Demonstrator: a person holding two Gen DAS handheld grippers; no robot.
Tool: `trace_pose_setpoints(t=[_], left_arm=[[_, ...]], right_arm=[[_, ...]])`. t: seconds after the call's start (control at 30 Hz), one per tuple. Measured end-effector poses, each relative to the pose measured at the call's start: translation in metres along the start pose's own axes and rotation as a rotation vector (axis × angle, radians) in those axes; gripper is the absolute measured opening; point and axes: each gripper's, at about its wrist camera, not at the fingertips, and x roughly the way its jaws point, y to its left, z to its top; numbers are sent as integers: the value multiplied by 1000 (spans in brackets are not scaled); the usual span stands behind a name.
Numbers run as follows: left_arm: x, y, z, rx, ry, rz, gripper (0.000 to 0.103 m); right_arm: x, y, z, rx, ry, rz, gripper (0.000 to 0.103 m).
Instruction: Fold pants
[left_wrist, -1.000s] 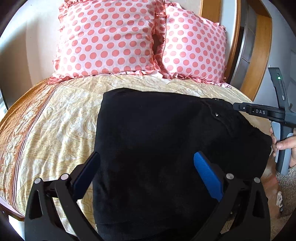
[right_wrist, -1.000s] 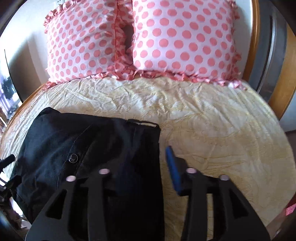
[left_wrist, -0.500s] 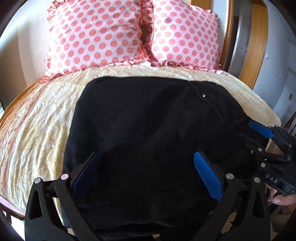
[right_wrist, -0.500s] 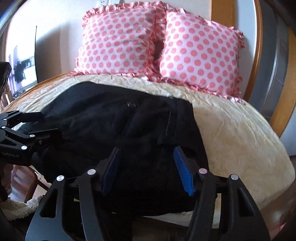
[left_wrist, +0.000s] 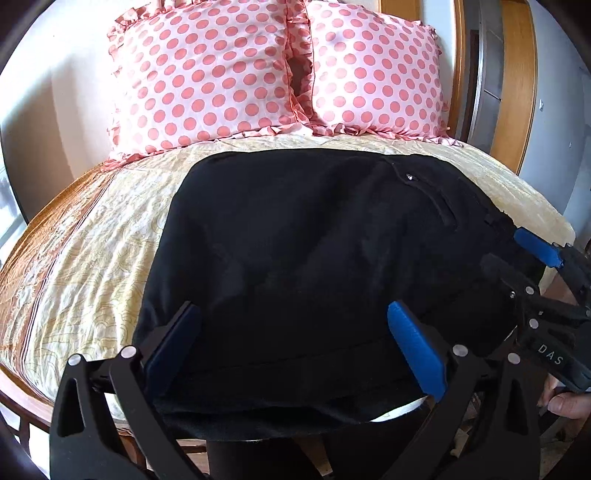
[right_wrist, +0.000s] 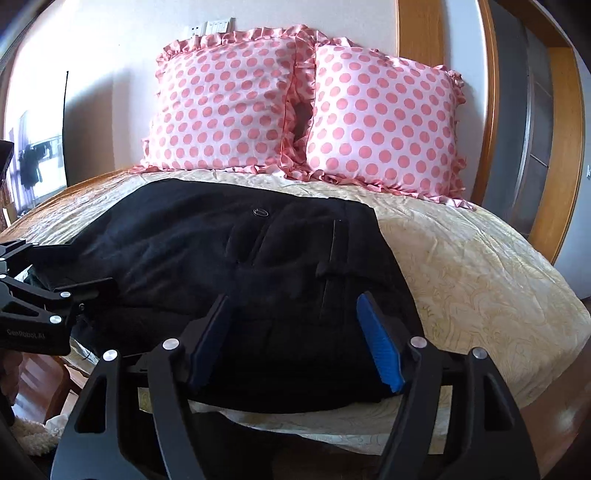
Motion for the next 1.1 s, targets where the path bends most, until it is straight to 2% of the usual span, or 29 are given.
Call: trace_pose_setpoints(t=[0.1, 0.13, 0.2, 0.23, 0.27, 0.37, 0.5, 0.6, 0.67, 0.73, 0.77, 0.8, 0.9, 1.1], left_arm=[[-8, 11, 8, -18, 19, -57, 101], [-12, 16, 12, -23, 4, -50, 101], [-21, 28, 21, -27, -43, -9, 101], [-22, 35, 26, -29, -55, 3, 101], [-22, 41, 31, -35, -59, 14, 101], [-11, 60, 46, -58, -27, 36, 101], [5, 71, 54, -56, 30, 55, 101], [14, 73, 55, -61, 67, 38, 101], [17, 73, 53, -62, 79, 33, 101], [20, 72, 51, -55, 86, 38, 101], [21, 71, 50, -52, 88, 37, 101], [23, 70, 49, -52, 93, 33, 101], [28, 70, 49, -50, 107, 28, 101], [34, 67, 50, -39, 121, 23, 101]], right_arm=[[-8, -21, 15, 78, 11, 102, 72], [-11, -31, 21, 112, 7, 124, 72], [-12, -53, 39, 169, 29, 163, 83], [-6, -62, 46, 179, 61, 195, 93], [0, -67, 51, 183, 93, 206, 94], [28, -77, 67, 168, 212, 204, 94], [66, -87, 79, 207, 332, 270, 94], [94, -94, 80, 237, 419, 270, 93], [108, -94, 79, 246, 463, 303, 90], [115, -92, 77, 239, 490, 317, 87], [118, -90, 76, 233, 496, 335, 81], [120, -88, 75, 231, 505, 337, 79], [118, -85, 74, 192, 487, 343, 76], [123, -91, 73, 218, 487, 371, 78]])
